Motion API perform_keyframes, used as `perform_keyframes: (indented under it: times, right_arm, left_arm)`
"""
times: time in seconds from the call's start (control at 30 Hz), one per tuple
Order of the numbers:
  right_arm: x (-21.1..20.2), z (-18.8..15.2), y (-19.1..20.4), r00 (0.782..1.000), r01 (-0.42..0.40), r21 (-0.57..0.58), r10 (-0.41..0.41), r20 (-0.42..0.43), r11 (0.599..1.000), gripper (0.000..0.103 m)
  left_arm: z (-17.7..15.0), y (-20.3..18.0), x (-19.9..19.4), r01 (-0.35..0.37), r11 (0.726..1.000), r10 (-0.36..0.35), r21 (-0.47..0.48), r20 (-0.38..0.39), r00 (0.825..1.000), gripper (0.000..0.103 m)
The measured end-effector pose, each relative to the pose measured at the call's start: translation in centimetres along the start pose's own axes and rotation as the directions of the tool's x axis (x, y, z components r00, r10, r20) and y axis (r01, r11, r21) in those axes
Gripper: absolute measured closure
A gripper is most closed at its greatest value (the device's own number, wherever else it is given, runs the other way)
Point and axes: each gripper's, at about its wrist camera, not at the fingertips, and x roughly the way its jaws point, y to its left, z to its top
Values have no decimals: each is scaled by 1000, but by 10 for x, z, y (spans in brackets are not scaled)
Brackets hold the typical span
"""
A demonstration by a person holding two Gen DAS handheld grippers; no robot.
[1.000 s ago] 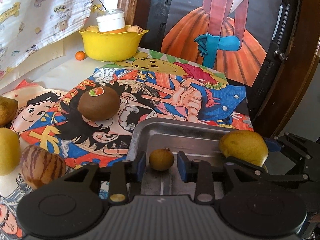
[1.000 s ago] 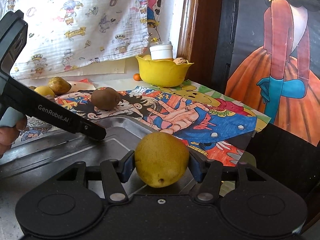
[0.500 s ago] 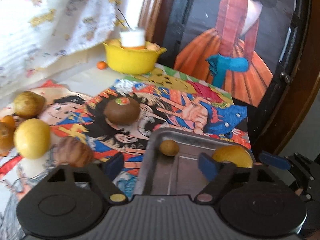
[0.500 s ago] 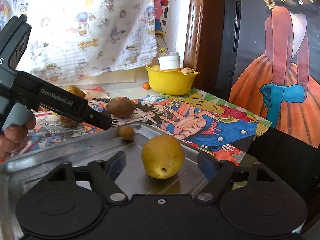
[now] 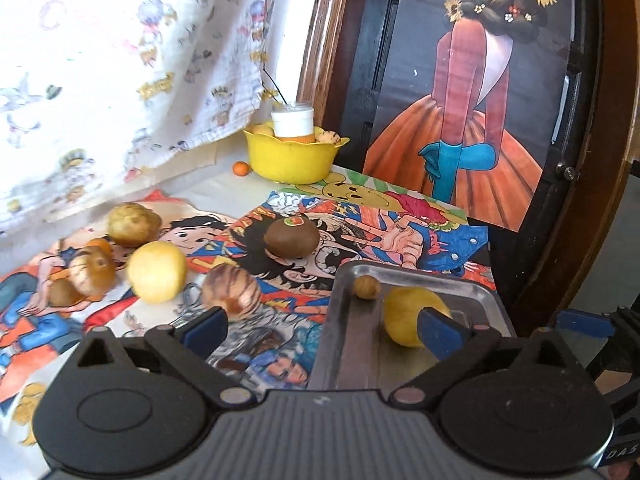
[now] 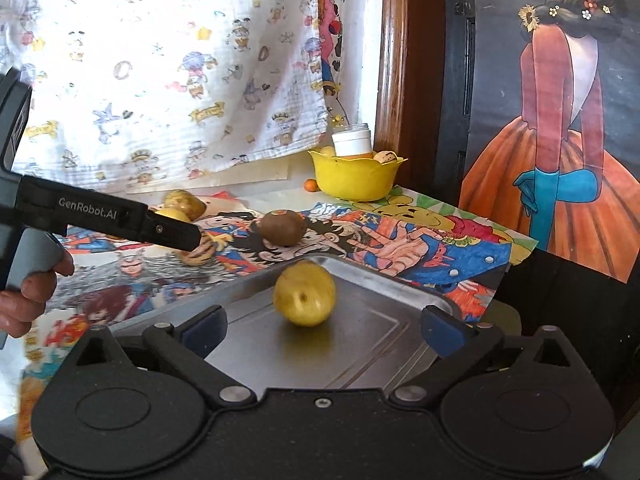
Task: Organize fruits
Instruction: 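Withdraw both grippers from the tray back toward the fruit cluster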
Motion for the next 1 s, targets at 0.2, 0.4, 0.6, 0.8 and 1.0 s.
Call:
perform_keyframes:
  times: [0.2, 0.4, 0.6, 0.8, 1.0]
  right_arm:
    - [-27, -9, 20, 999, 11, 48, -9, -43, 999, 1]
    - [-46, -17, 42, 996, 14, 70, -8, -88, 997, 1]
    - [-59, -20, 64, 990, 7, 65, 2, -144, 998, 1]
    - [-63, -25, 84, 984, -7, 61, 18, -179, 998, 1]
    - [-64, -25, 98, 975, -25, 61, 38, -221, 998, 1]
  left_arm:
    - [-17, 7, -32, 1, 999, -2, 46, 17, 1000, 0]
    - [-36, 10, -57, 18, 994, -18, 109, 3, 1000, 0]
    - [-53, 16, -76, 16, 989, -13, 148, -21, 1000, 0]
    - [-68, 29, -91, -8, 988, 16, 152, -47, 999, 0]
    - [-75, 42, -97, -34, 988, 46, 151, -75, 996, 0]
